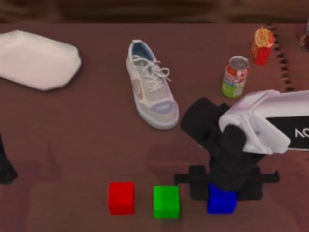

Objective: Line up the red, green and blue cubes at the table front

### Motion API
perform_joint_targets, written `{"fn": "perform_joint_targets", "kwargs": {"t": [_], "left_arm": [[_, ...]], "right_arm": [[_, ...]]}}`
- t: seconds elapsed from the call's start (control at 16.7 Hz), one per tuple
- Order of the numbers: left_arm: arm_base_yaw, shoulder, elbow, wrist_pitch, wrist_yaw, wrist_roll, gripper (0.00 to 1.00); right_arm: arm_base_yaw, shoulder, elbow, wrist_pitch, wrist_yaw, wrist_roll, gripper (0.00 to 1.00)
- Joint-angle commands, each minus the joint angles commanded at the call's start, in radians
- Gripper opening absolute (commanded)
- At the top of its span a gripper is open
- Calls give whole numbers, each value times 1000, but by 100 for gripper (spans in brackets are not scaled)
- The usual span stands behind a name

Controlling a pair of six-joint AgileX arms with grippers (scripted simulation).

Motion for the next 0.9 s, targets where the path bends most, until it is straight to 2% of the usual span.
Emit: {"fn": "perform_joint_targets", "kwargs": {"t": [0.48,0.9], "left_arm": [[0,0,0,0,0,0,100],[0,0,0,0,0,0,100]], "right_arm": [[0,0,0,0,0,0,98],[0,0,0,0,0,0,100]]}}
